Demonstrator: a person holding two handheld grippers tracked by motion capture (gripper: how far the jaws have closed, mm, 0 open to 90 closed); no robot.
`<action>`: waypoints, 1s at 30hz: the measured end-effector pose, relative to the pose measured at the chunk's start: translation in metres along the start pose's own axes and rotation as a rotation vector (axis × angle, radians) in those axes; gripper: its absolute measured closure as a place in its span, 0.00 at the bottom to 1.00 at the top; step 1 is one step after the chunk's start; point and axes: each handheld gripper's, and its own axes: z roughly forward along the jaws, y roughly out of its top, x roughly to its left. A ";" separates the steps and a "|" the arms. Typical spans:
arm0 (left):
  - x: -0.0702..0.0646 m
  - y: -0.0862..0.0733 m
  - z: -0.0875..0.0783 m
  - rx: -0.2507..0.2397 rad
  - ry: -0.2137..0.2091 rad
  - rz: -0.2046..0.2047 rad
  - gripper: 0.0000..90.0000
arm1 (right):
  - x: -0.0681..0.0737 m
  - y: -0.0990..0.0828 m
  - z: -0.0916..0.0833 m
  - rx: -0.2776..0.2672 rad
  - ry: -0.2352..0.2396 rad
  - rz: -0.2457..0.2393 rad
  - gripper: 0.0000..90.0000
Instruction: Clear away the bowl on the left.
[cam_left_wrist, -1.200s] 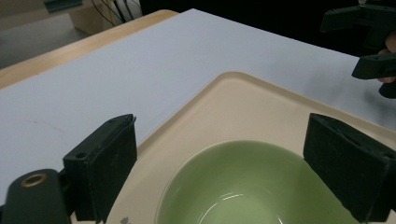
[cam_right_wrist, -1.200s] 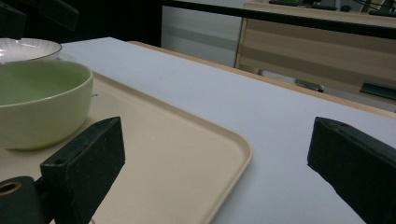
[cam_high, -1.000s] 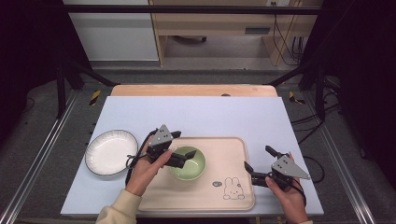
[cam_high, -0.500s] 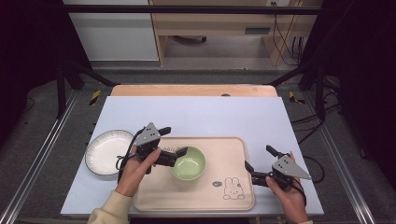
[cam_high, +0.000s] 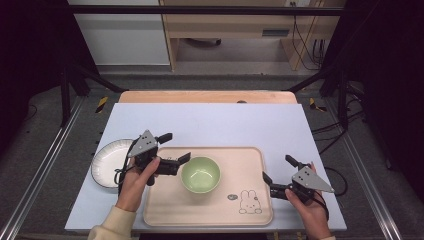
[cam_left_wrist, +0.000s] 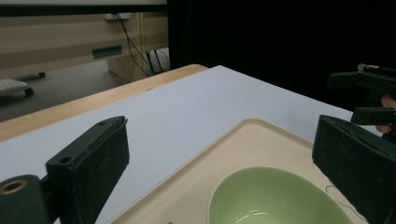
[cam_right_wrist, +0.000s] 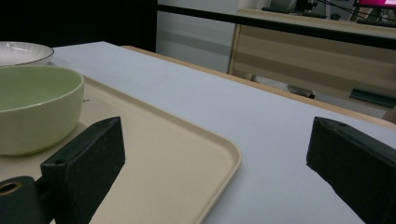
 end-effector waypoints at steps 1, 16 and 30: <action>0.002 0.001 -0.004 -0.012 0.007 -0.003 0.04 | 0.000 0.001 0.000 -0.003 -0.003 -0.002 0.05; 0.015 -0.001 -0.042 -0.060 0.070 0.008 0.04 | -0.001 0.002 -0.002 -0.011 -0.016 0.000 0.05; 0.024 -0.012 -0.072 -0.079 0.117 0.017 0.04 | 0.000 0.001 -0.001 -0.001 -0.009 -0.004 0.05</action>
